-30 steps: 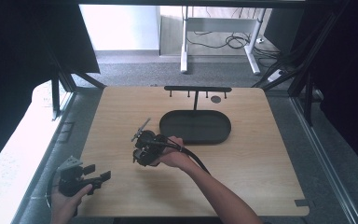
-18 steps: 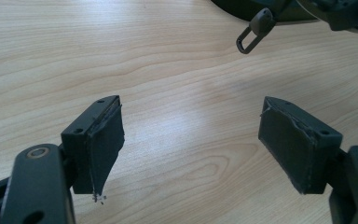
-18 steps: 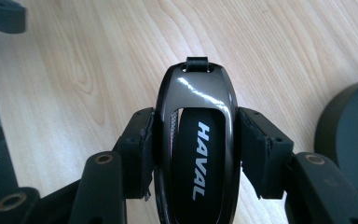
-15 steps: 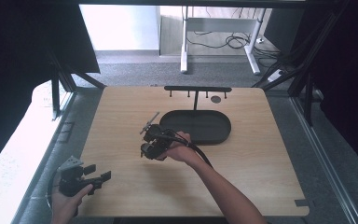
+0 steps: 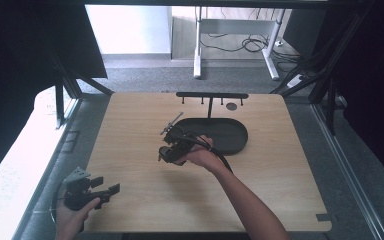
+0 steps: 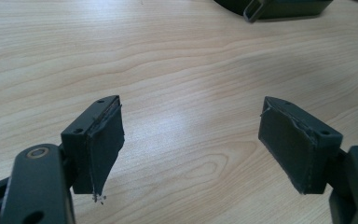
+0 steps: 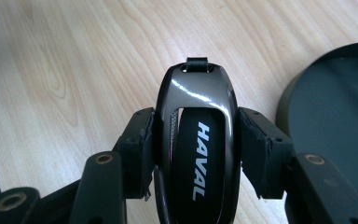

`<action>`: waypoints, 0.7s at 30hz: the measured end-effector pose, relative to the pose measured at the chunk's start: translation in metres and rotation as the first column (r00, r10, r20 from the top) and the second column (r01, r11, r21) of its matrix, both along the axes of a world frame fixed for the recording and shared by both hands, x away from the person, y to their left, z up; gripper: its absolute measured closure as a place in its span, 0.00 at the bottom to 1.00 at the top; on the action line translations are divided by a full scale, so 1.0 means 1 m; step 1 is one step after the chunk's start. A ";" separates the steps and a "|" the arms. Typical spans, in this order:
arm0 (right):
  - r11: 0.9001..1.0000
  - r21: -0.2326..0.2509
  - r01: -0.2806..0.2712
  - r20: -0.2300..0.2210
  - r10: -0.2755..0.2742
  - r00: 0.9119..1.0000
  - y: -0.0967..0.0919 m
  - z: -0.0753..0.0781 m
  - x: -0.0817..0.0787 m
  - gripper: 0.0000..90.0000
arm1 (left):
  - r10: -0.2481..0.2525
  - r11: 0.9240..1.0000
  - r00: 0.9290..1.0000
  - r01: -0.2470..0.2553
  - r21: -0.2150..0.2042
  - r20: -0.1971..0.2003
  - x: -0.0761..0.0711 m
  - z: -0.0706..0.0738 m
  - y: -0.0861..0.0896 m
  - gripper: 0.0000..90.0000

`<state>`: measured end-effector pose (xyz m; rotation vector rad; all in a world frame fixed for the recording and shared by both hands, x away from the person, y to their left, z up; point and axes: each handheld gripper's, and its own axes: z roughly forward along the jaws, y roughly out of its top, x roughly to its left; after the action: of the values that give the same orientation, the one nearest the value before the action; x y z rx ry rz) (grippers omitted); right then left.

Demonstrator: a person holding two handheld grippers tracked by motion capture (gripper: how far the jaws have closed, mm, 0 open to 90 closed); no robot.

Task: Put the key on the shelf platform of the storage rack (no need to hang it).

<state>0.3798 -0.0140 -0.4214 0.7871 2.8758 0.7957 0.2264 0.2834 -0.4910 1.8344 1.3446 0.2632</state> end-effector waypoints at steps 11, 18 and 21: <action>0.998 0.022 0.061 0.003 -0.061 0.998 -0.022 0.009 0.012 0.54 | -0.001 1.000 1.000 0.001 0.001 -0.004 0.000 -0.001 0.000 0.25; 0.995 0.029 0.096 0.005 -0.096 0.995 -0.036 0.013 0.018 0.54 | 0.001 1.000 1.000 -0.001 0.002 -0.006 0.001 -0.001 -0.001 0.25; 0.994 0.029 0.105 0.007 -0.106 0.994 -0.039 0.014 0.020 0.54 | 0.001 1.000 1.000 -0.001 0.003 -0.006 0.001 -0.001 -0.001 0.25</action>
<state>0.4000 -0.0530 -0.4070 0.9279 2.7942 0.8280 0.2270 0.2822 -0.4923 1.8382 1.3499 0.2598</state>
